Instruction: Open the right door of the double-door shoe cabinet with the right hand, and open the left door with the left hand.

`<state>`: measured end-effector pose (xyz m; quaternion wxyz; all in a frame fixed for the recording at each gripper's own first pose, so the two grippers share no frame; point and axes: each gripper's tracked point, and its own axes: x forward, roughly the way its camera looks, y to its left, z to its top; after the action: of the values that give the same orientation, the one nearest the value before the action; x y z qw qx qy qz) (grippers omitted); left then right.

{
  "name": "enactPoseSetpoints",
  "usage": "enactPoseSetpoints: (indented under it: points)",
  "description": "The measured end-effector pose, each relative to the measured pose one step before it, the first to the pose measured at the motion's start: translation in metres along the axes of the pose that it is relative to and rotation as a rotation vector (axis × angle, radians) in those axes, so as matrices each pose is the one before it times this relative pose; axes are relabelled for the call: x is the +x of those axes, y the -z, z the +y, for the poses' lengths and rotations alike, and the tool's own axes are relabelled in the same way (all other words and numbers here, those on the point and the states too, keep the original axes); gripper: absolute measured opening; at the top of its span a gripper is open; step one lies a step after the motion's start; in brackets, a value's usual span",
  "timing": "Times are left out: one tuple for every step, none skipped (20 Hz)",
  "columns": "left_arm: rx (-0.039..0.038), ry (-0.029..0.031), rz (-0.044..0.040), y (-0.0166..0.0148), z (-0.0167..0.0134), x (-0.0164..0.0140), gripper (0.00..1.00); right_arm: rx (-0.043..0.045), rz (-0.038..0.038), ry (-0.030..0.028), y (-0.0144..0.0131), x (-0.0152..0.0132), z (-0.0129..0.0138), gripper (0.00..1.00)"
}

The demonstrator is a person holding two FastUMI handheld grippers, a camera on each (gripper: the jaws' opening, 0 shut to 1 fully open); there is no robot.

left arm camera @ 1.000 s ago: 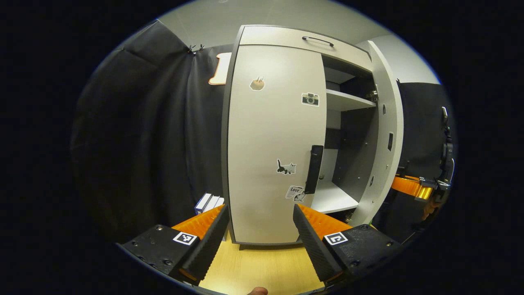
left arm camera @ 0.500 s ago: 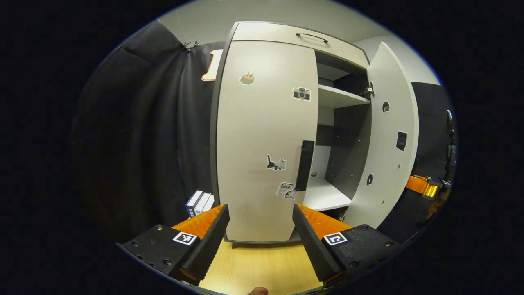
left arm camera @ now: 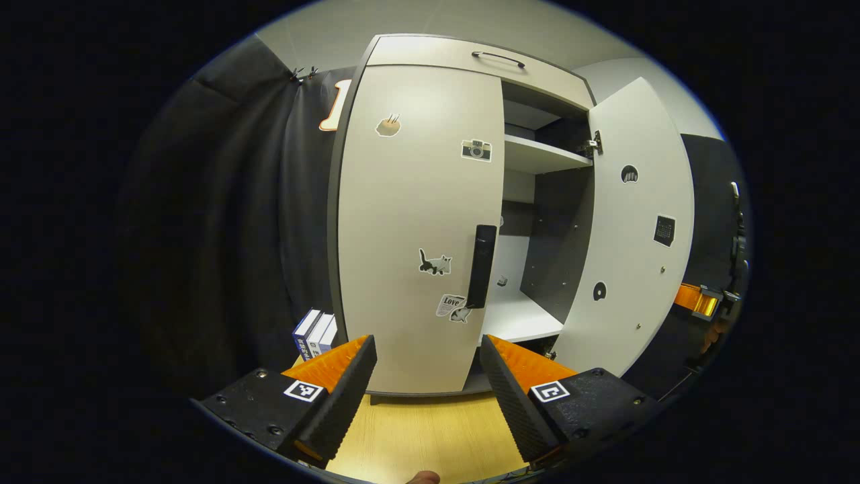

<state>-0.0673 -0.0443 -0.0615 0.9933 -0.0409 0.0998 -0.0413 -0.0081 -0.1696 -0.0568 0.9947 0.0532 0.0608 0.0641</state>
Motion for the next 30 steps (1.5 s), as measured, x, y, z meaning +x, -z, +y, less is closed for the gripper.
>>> enactPoseSetpoints:
  points:
    - [0.00077,0.00134,0.00050,0.00033,-0.00138,-0.00047,0.96,0.00266,0.00127,0.01193,-0.00094,-0.00111,-0.00720,0.10]
    - [-0.00039,0.00151,0.00216,0.00109,-0.00113,-0.00026,0.96,0.00718,-0.00111,0.00754,-0.00063,0.00132,-0.00486,0.10]
    - [-0.00170,0.00034,0.00276,0.00066,-0.00068,-0.00046,0.96,0.00922,0.00043,0.01263,0.00063,0.00447,-0.00530,0.10]
    - [-0.00291,-0.00036,0.00189,0.00108,-0.00100,0.00067,0.96,0.00293,-0.00599,0.00988,-0.00347,-0.00604,-0.00662,0.12]
    - [-0.00293,0.00034,0.00212,0.00056,-0.00092,0.00056,0.96,-0.00571,0.00058,0.00956,-0.00024,0.00215,-0.00702,0.03]
    - [-0.00133,0.00113,0.00306,0.00088,-0.00141,0.00033,0.96,-0.00353,-0.00189,0.00841,0.00108,0.00136,-0.00347,0.03]
    - [0.00077,0.00214,0.00192,0.00059,-0.00210,0.00001,0.96,0.00163,0.00174,-0.00146,-0.00002,-0.00022,-0.00297,0.01]
    - [0.00146,0.00158,0.00098,0.00018,-0.00181,0.00008,0.96,0.00706,0.00112,-0.00221,0.00026,-0.00017,-0.00187,0.01]
    - [0.00028,0.00188,0.00120,-0.00019,-0.00240,0.00073,0.96,0.00797,0.00254,-0.00158,0.00091,-0.00165,-0.00137,0.01]
    - [0.00019,0.00343,0.00085,0.00028,-0.00206,0.00080,0.96,0.00492,0.00179,0.00042,0.00230,-0.00062,-0.00197,0.01]
    - [0.00107,0.00339,0.00314,0.00041,-0.00190,0.00055,0.96,0.00248,0.00204,0.00105,0.00140,-0.00149,-0.00134,0.01]
    - [0.00272,0.00409,0.00312,0.00098,-0.00158,0.00080,0.96,0.00057,0.00344,0.00307,0.00289,-0.00131,-0.00032,0.01]
    - [0.00333,0.00464,0.00235,0.00022,-0.00208,0.00069,0.96,0.00071,0.00129,0.00482,0.00127,-0.00243,-0.00152,0.01]
    - [0.00188,0.00416,0.00003,-0.00046,-0.00126,0.00026,0.96,0.00345,-0.00124,0.00694,0.00056,-0.00116,-0.00026,0.01]
    - [0.00034,0.00463,0.00024,-0.00015,-0.00065,0.00060,0.96,0.00444,-0.00578,0.00864,-0.00177,-0.00302,-0.00124,0.01]
    - [0.00029,0.00530,0.00073,0.00026,-0.00106,0.00139,0.96,0.00361,-0.00614,0.00644,-0.00082,-0.00243,0.00056,0.01]
    - [0.00142,0.00359,0.00023,-0.00041,-0.00053,0.00193,0.96,-0.00037,-0.00619,0.00648,-0.00185,-0.00274,-0.00027,0.01]
    - [0.00242,0.00387,-0.00001,-0.00018,0.00016,0.00276,0.96,-0.00685,-0.00343,0.01042,-0.00141,-0.00251,0.00066,0.01]
    - [0.00334,0.00453,-0.00105,-0.00121,0.00010,0.00287,0.96,-0.01285,-0.00351,0.01413,-0.00084,-0.00266,-0.00079,0.01]
    - [0.00382,0.00222,-0.00321,-0.00219,0.00098,0.00443,0.96,-0.01638,-0.00578,0.01453,-0.00171,-0.00302,-0.00039,0.01]
    - [0.00338,0.00360,-0.00571,-0.00320,0.00054,0.00458,0.96,-0.01641,-0.00931,0.01422,-0.00287,-0.00410,-0.00069,0.01]
    - [0.00407,0.00363,-0.00624,-0.00297,0.00033,0.00462,0.96,-0.01581,-0.00952,0.01700,-0.00274,-0.00259,-0.00017,0.01]
    - [0.00585,0.00609,-0.00579,-0.00351,0.00017,0.00459,0.96,-0.01133,-0.00708,0.01739,-0.00366,-0.00449,-0.00259,0.01]
    - [0.00567,0.00591,-0.00692,-0.00384,0.00036,0.00556,0.96,-0.00741,-0.00665,0.01401,-0.00242,-0.00394,0.00021,0.01]
    - [0.00513,0.00671,-0.00697,-0.00346,-0.00002,0.00515,0.96,-0.00327,-0.00496,0.01051,-0.00298,-0.00563,-0.00202,0.01]
    - [0.00319,0.00741,-0.00721,-0.00323,-0.00091,0.00485,0.96,-0.00225,-0.00154,0.01252,-0.00116,-0.00431,-0.00245,0.01]
    - [0.00192,0.00795,-0.00453,-0.00240,-0.00112,0.00493,0.93,-0.00058,-0.00066,0.01422,-0.00158,-0.00591,-0.00372,0.01]
    - [0.00195,0.00899,-0.00420,0.00216,-0.00041,0.00107,0.96,0.00028,-0.00074,0.01436,-0.00080,-0.00471,-0.00250,0.01]
    - [0.00201,0.00922,-0.00404,-0.00215,-0.00164,0.00447,0.96,0.00138,-0.00106,0.01516,-0.00146,-0.00586,-0.00443,0.01]
    - [0.00390,0.00873,-0.00219,-0.00048,-0.00174,0.00412,0.97,0.00116,0.00002,0.01514,0.00032,-0.00411,-0.00325,0.01]
